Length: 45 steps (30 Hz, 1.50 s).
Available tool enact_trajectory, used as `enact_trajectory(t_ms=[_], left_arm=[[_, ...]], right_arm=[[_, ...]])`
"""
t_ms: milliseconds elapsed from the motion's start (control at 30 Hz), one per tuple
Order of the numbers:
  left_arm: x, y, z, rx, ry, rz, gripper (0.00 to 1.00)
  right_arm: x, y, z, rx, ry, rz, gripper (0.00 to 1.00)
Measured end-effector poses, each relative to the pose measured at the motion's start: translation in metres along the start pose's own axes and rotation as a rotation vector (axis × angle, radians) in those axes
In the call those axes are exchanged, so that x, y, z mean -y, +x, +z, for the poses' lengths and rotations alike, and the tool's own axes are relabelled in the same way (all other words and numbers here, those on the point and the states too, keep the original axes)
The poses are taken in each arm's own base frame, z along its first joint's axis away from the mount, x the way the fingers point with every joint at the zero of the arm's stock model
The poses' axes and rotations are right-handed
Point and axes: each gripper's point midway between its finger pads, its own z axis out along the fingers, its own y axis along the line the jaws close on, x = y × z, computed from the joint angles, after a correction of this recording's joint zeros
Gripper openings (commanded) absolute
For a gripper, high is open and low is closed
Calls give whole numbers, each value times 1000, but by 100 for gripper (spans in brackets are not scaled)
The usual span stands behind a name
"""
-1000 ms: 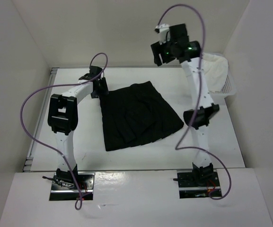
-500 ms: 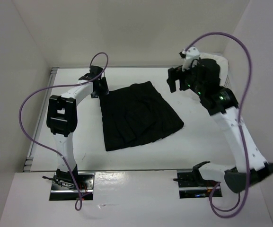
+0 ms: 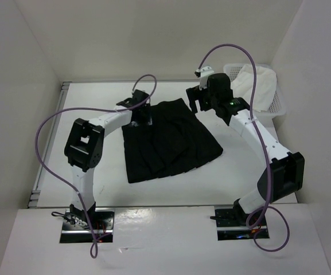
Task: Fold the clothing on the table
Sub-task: Flatten the skirt out
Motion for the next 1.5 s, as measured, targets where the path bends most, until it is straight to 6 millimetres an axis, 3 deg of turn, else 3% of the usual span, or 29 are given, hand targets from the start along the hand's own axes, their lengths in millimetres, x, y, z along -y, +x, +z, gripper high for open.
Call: enact_trajectory(t_ms=[200, 367, 467, 567, 767, 1100, 1267, 1500], left_arm=[[96, 22, -31, 35, 142, 144, 68], [165, -2, -56, 142, 223, 187, 68], [186, -17, -46, 175, 232, 183, 68], [188, -21, -23, 170, 199, 178, 68], [164, 6, 11, 86, 83, 134, 68], [156, 22, 17, 37, 32, 58, 68], [156, 51, 20, -40, 52, 80, 68], [160, 93, -5, -74, 145, 112, 68]], right_arm=[[1, -9, 0, 34, 4, 1, 92], [3, -7, 1, 31, 11, 3, 92], [5, -4, 2, 23, 15, 4, 92], [12, 2, 3, 11, 28, 10, 92], [32, 12, 4, -10, 64, 25, 92], [48, 24, 0, -28, 93, 43, 93], [58, 18, -11, -1, 108, 52, 93], [63, -2, -40, 72, 123, 58, 94]])
